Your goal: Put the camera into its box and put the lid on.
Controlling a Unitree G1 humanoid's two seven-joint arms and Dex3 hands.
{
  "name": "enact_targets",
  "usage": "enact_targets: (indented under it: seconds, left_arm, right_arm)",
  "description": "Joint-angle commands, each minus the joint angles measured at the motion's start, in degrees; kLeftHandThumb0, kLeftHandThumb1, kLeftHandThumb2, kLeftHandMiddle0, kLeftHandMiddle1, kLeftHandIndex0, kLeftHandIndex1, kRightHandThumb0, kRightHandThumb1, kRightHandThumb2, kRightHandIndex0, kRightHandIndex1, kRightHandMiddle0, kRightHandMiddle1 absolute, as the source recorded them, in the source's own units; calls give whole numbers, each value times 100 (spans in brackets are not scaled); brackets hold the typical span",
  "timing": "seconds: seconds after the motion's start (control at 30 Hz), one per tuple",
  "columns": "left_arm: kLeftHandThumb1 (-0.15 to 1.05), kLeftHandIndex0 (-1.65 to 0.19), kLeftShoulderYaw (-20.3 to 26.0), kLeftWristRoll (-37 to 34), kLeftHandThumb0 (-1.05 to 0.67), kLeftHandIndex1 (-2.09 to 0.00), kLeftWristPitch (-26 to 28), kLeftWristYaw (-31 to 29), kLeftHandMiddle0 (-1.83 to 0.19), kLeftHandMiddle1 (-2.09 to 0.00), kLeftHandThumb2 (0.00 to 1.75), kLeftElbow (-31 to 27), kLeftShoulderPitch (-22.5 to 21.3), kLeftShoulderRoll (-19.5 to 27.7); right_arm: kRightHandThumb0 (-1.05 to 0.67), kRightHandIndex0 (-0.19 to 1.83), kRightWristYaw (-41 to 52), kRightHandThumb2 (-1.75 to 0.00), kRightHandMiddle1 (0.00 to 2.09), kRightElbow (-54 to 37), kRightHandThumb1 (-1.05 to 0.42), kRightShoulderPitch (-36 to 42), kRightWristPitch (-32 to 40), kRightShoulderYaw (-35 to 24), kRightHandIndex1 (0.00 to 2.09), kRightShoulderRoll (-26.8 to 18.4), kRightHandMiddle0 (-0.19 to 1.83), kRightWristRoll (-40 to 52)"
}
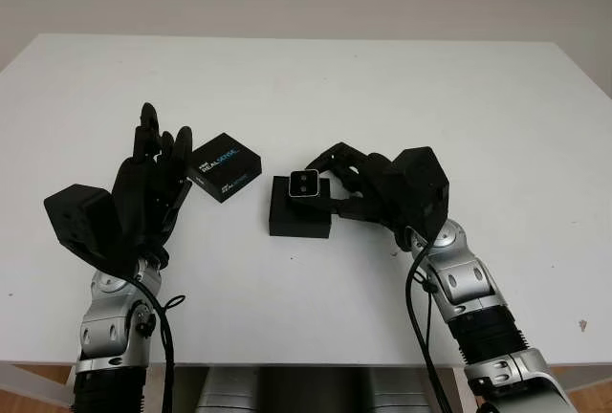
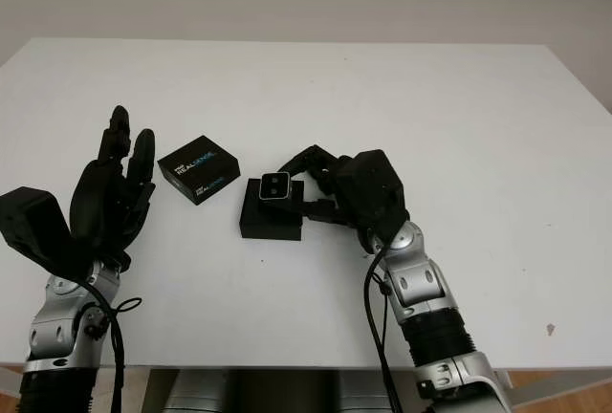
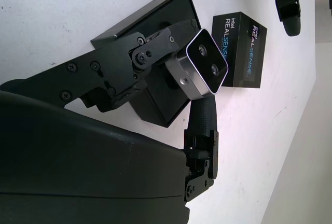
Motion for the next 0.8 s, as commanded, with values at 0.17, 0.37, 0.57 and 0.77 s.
enact_targets:
  seconds: [0.17, 0.37, 0.57, 0.77]
  left_arm:
    - [105, 19, 26, -15, -68, -2, -71, -27, 19, -4, 39, -55, 51, 6]
    - [105, 19, -1, 52, -68, -3, -109, 9, 19, -4, 39, -53, 43, 11]
    - [105, 19, 5, 23, -68, -4, -54, 33, 19, -5, 39, -72, 38, 5]
    - [105, 19, -6, 41, -69, -2, -74, 4, 19, -4, 39, -53, 27, 33]
  right_arm:
    - [-37, 22, 184, -6, 180, -39, -94, 135, 134, 189, 5, 23, 26, -55]
    - [-37, 21, 273, -5, 182, -103, -94, 162, 253, 235, 5, 20, 26, -70]
    - [-36, 22, 313, -6, 183, -164, -94, 177, 267, 309, 6, 14, 26, -132]
    - [-35, 22, 339, -6, 184, -215, -95, 188, 278, 381, 6, 7, 26, -200]
